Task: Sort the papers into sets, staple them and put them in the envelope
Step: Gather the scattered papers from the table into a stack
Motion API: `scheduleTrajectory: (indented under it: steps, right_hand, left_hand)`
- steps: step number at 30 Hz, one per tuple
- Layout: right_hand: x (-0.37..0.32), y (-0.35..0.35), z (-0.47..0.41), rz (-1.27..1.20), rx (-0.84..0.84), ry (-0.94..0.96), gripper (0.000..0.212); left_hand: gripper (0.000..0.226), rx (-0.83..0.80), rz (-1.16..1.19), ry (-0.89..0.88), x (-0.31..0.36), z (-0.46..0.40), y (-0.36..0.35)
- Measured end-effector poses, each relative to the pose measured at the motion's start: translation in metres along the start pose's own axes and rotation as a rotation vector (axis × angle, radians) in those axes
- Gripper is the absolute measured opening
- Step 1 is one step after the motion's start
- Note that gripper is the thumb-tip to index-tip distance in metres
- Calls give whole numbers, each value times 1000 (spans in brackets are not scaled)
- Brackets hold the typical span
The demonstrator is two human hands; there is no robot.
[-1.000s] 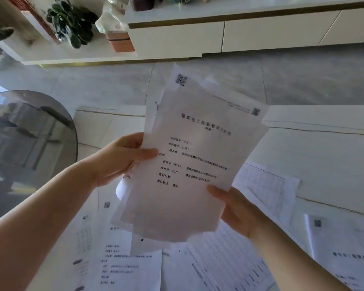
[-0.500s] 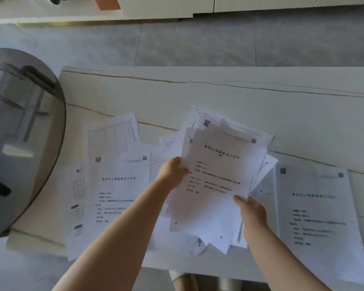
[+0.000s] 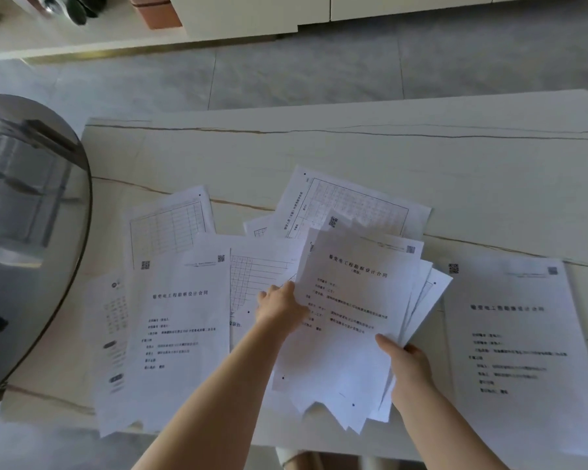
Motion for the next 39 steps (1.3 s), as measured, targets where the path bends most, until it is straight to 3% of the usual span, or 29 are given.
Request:
scheduleTrajectory:
  steps: [7,11,19,20,23,24,28,31,35,39]
  right_hand:
    - [-3,4,6,317,34,263,9]
    - [-14,4,12,307,-6,371,13]
    - [-49,-21,14,316,-211,387,22]
    - [-54,-27,16,361,-249,404,21]
    - [-70,-57,21,580,-320,471,22]
    - [-74,-69,22,661,-330,502,22]
    - [-88,-119,15,1039,-312,630,8]
    - [-93,-143,-6,1246,-237,749,28]
    - [-92,-156,-29,1586,-120,802,38]
    - [-94,-163,-36,1636,-30,816,40]
  left_hand:
    - [40,114,28,-50,-8,7,-4]
    - [32,118,24,-71,-13,10,4]
    - [89,56,680,48,-41,27,34]
    - [80,75,709,57,-50,28,39]
    - [23,140,806,53,-72,37,51]
    - [16,160,856,58,-80,39,52]
    - [13,188,1010,138,-99,33,44]
    - [11,158,1075,215,-108,17,31]
    - [4,188,1062,277,-112,-5,17]
    - [9,171,1072,301,-113,-16,15]
Point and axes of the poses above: each hand's wrist, its own z-axis away from the middle knuckle, its own y-axis out of the back of the hand, x = y × z, the point moved 1 cm from there along -z, towards the middle knuckle, and after that the axes turned 7 degrees about -x, right-handed, at the moved point
